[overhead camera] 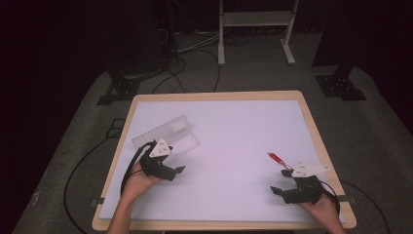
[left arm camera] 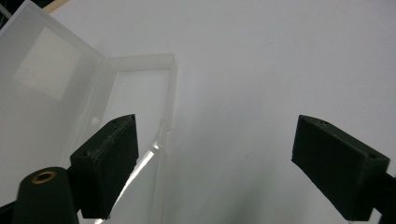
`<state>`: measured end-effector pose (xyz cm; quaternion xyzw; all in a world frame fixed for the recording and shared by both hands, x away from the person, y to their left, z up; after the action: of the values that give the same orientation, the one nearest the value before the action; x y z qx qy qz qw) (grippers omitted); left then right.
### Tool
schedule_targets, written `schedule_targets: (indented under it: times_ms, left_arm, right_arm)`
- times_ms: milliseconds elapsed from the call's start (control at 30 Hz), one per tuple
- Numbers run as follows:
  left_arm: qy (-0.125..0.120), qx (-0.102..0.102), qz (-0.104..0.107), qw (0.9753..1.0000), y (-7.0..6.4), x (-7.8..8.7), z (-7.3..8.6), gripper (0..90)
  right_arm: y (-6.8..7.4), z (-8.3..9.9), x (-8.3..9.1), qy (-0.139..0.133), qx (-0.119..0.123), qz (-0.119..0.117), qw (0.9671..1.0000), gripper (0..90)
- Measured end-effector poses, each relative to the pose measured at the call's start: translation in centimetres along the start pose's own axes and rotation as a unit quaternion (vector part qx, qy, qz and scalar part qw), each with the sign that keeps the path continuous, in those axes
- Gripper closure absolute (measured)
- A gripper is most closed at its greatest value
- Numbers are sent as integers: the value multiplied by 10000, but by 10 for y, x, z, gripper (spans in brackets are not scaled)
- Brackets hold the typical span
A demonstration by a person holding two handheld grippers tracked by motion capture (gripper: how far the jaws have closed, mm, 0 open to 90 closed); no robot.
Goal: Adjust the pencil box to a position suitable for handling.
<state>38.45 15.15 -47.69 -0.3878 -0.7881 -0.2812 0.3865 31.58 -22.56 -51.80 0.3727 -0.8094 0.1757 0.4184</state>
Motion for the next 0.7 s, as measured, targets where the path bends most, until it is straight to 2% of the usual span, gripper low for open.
schedule_targets:
  times_ms: [33,267,300,533,700]
  left_arm:
    - [94,31,5,10000,4,-1,2,148]
    - [189,56,-4,9998,12,0,4,151]
    - [266,47,4,9996,16,-1,5,152]
    - [367,173,132,9991,26,-6,13,200]
    - [459,136,172,9987,28,-12,15,245]
  right_arm:
    - [1,0,0,6,1,-8,10000,230]
    - [3,1,-1,62,78,-5,10000,230]
    - [3,2,0,50,50,-2,10000,230]
    - [1,1,0,34,48,42,10000,230]
    - [1,0,1,22,32,37,10000,230]
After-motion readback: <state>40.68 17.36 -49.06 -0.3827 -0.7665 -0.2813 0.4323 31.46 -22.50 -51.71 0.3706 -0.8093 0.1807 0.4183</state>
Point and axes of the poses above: each handheld gripper's, and its own axes: x roughly backward along the jaws, z roughly out of its underside, y roughly to its left, the point moved 8 cm from there along -x, roughly forward along the jaws, and after that the axes turned 15 degrees about y, right-handed, at the moved point
